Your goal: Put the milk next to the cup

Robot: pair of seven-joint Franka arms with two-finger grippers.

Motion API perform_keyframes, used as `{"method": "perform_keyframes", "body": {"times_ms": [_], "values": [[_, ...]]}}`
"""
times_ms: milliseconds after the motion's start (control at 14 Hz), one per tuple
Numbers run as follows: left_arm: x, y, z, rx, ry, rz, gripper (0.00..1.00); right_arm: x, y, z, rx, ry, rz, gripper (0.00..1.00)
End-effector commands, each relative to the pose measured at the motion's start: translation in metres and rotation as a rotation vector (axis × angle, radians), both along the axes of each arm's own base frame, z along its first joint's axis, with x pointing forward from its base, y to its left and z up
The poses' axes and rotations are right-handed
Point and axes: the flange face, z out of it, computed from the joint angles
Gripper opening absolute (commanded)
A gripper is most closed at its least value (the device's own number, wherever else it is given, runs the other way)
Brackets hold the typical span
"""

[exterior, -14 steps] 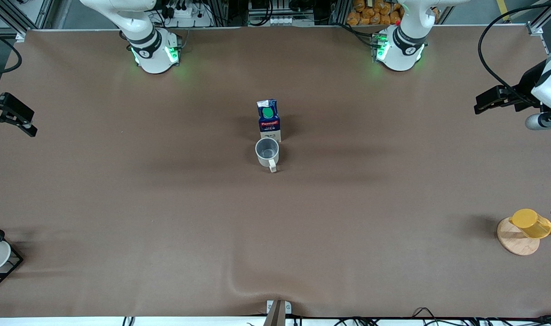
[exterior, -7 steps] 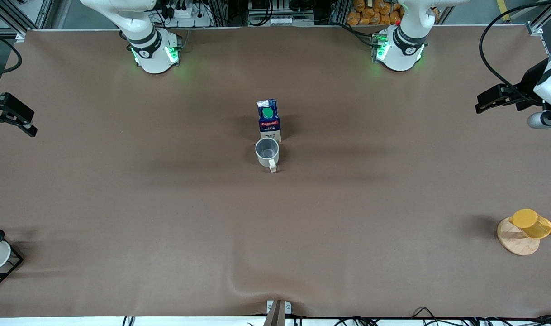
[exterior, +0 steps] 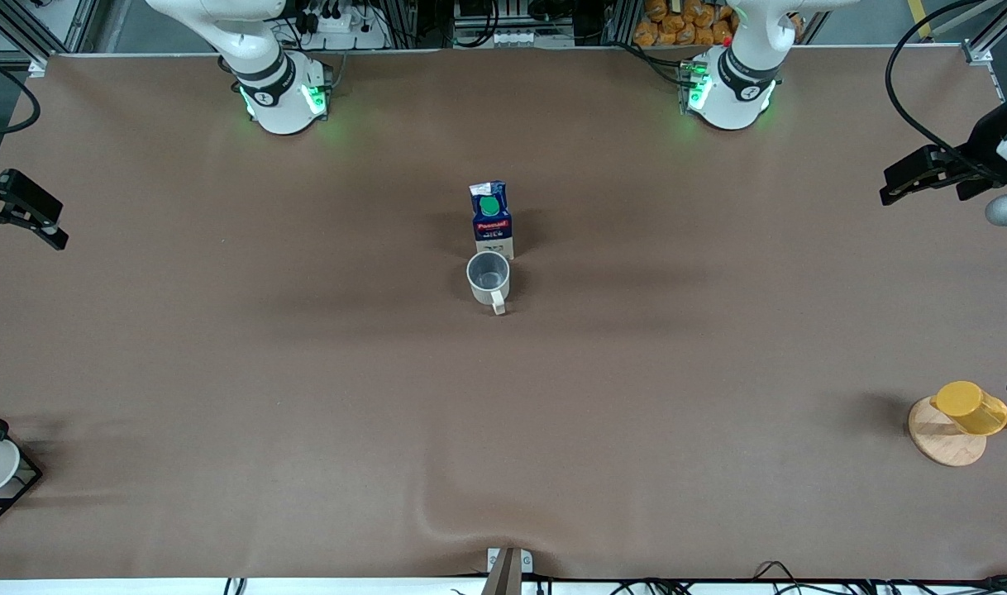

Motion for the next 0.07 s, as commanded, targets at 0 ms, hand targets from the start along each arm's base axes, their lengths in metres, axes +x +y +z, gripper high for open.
{"method": "perform_keyframes", "body": {"times_ms": [0], "values": [[0.0036, 0.0027, 0.0039, -0.012, -0.001, -0.001, 1.0, -0.002, -0.0021, 0.002, 0.001, 0.003, 0.0, 1.0]]}}
